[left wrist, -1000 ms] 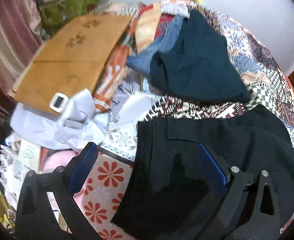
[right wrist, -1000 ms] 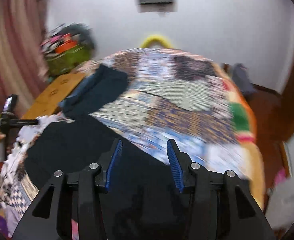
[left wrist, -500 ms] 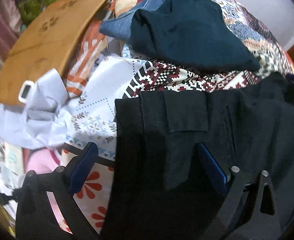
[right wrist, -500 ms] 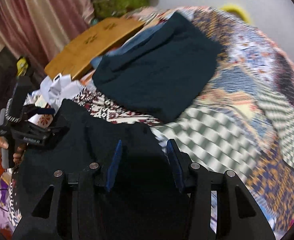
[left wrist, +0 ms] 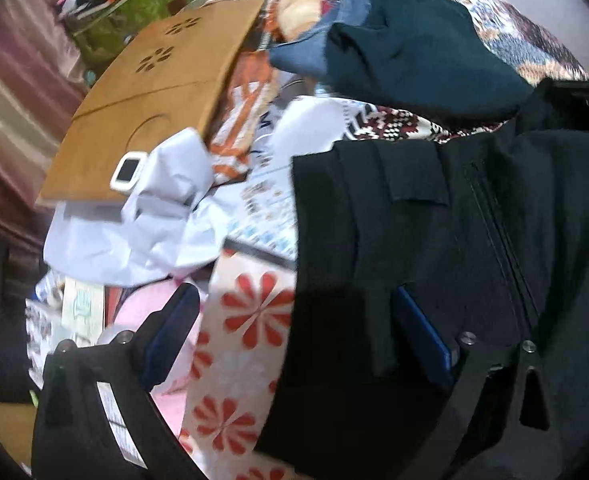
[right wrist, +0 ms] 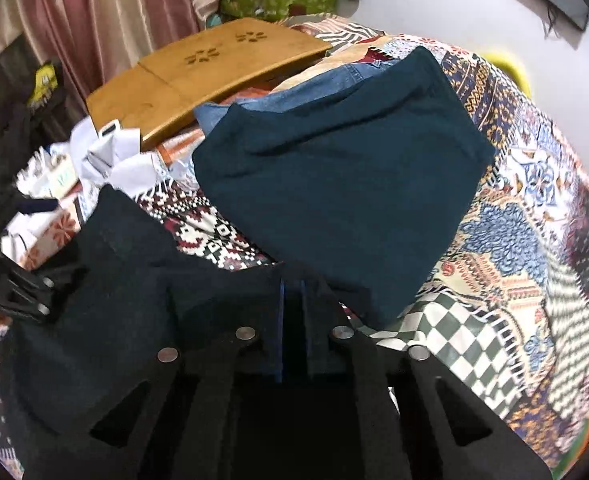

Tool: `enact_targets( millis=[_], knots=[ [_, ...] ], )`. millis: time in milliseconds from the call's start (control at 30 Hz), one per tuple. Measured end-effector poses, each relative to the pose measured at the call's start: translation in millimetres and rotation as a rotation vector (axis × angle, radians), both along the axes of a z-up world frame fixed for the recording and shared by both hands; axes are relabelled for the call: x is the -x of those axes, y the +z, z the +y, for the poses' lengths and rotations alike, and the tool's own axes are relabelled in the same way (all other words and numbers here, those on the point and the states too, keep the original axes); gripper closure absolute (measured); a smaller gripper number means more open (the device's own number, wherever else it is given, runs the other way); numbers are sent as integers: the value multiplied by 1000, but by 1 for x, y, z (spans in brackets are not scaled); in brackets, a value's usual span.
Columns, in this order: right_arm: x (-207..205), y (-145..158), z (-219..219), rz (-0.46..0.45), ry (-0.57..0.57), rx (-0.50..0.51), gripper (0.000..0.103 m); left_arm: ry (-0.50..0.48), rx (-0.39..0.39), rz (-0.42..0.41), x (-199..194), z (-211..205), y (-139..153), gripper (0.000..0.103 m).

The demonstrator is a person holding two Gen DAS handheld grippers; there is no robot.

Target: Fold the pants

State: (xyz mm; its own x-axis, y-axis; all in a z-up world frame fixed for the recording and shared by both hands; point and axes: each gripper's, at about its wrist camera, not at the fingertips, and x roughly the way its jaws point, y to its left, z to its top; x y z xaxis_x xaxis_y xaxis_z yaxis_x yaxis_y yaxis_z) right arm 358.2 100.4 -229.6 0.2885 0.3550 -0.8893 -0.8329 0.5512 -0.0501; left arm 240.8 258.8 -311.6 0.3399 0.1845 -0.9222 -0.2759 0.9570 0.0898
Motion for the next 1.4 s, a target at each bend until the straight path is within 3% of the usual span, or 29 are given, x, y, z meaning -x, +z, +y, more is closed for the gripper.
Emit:
enact_targets(
  millis=[133, 367, 500, 667, 900, 1100, 1167, 1233, 1400],
  knots=[
    [11, 24, -31, -10, -52, -54, 82, 45, 94, -34, 24, 8, 17, 5],
    [51, 65, -124, -99, -187, -119, 62, 73, 265, -49, 61, -5, 30, 5],
    [73, 61, -174, -129, -281, -87, 61, 111, 387, -39, 78, -11, 28, 5],
    [92, 39, -220, -125, -370, -36, 61, 129, 595, -35, 82, -17, 23, 18],
    [104, 6, -273, -37, -517, -67, 61, 229, 659, -9, 70, -21, 10, 18],
    [116, -15, -310, 11, -619, -132, 56, 249, 651, 3, 71, -32, 12, 18],
    [120, -17, -317, 20, -639, -160, 55, 242, 656, 4, 73, -32, 13, 19],
    [123, -18, -318, 18, -644, -174, 55, 247, 715, 9, 76, -33, 12, 19],
    [125, -20, -319, 13, -644, -188, 55, 276, 686, 9, 70, -35, 11, 19]
  ],
)
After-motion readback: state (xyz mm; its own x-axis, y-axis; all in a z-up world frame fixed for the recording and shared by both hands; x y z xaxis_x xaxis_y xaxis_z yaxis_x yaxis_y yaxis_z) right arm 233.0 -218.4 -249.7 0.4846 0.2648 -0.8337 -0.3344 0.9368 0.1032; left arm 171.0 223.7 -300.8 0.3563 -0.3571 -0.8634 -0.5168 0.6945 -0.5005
